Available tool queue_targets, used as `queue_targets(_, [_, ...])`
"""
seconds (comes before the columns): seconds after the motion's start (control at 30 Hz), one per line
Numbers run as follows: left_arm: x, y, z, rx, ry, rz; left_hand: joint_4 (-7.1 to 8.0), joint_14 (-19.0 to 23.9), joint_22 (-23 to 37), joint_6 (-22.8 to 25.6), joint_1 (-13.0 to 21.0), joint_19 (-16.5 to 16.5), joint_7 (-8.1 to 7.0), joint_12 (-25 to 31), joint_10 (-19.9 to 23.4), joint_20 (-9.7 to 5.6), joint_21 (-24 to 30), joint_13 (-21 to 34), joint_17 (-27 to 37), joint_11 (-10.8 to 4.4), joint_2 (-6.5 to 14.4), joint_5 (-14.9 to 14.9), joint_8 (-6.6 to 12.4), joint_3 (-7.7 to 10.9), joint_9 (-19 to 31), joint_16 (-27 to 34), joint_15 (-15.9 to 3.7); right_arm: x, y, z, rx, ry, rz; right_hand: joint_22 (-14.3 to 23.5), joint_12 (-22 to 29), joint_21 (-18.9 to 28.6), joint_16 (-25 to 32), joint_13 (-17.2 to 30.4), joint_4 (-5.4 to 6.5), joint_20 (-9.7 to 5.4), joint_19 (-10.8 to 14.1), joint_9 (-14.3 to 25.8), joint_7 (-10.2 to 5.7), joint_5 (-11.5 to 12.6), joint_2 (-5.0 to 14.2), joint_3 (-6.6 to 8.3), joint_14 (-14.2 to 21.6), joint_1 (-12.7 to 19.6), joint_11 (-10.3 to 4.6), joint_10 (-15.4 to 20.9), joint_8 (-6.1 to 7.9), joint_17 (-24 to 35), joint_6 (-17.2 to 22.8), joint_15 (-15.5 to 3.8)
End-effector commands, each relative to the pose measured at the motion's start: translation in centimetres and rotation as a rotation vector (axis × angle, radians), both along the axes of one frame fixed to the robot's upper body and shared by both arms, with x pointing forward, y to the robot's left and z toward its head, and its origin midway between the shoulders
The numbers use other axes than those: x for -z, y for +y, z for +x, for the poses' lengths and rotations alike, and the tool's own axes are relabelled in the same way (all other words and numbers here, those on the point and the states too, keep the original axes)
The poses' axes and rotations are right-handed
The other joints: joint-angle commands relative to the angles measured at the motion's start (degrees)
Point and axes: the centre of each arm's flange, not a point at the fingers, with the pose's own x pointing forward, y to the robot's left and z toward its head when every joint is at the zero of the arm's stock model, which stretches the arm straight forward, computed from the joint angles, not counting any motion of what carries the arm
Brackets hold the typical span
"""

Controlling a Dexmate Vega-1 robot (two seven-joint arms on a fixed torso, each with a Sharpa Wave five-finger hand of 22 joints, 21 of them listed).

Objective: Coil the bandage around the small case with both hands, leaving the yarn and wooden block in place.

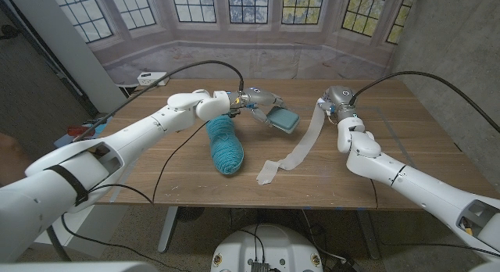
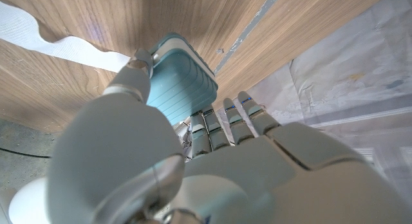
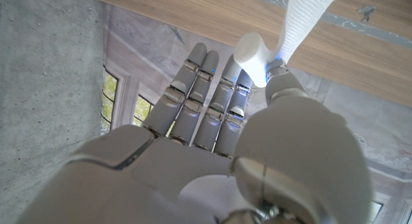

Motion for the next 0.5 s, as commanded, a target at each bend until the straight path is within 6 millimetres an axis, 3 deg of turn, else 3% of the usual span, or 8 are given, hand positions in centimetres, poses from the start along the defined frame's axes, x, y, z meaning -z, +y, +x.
queue_targets(0.03, [0.1,0.4,0.3,-0.004,0.005,-0.026,0.08,0.4,0.2,0.5,0.2,-0.3,-0.03,0.2,0.2,0.03,0.1,0.2,0.2,0.14,0.7,0.3,8.47,0.46,0.2,0.0,-0.04,-1.1,1.7,-0.1,-0.037,-0.031,0.001,0.1,0.2,-0.2,-0.1,0.2,0.41,-0.12,0.4,0.3,0.22,0.0,0.03,0.02,0.8,0.7,0.23,0.4,-0.3,0.3,0.4,-6.97])
queue_targets(0.5, [-0.1,-0.2,0.4,0.005,0.0,-0.031,0.11,0.5,0.2,0.5,0.2,-0.3,-0.09,0.2,0.1,0.01,0.1,0.2,0.2,0.16,0.8,0.3,8.66,0.52,0.1,0.0,-0.05,-1.7,3.6,-0.7,-0.069,-0.05,0.005,0.1,0.3,-0.7,-0.2,0.3,0.41,-0.01,-0.6,0.3,0.19,0.0,0.04,0.04,1.2,1.1,-0.13,0.4,-0.45,0.5,0.7,-7.08])
